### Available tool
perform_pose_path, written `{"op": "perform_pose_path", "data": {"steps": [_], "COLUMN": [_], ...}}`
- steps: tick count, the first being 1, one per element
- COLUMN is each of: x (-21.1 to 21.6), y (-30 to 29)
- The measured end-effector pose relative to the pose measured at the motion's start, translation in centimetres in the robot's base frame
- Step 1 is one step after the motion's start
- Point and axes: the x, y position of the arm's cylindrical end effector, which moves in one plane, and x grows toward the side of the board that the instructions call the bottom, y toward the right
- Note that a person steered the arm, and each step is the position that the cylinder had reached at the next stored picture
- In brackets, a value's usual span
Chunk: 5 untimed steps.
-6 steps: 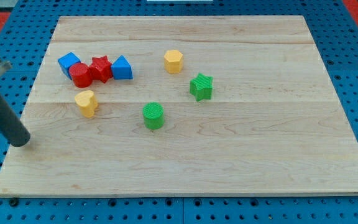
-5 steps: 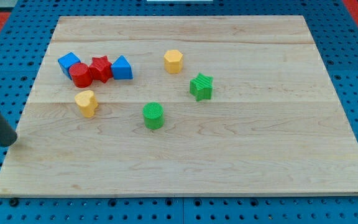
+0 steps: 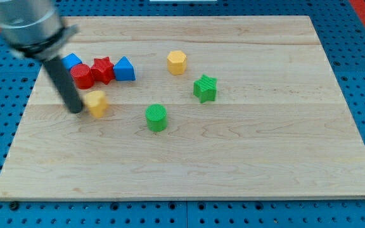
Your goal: Slide the yellow heart to the middle of the green star and the yellow hexagon
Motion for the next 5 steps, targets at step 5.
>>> {"op": "perform_pose_path", "data": {"steps": [5], "x": [-2.3], "y": [14.0]}}
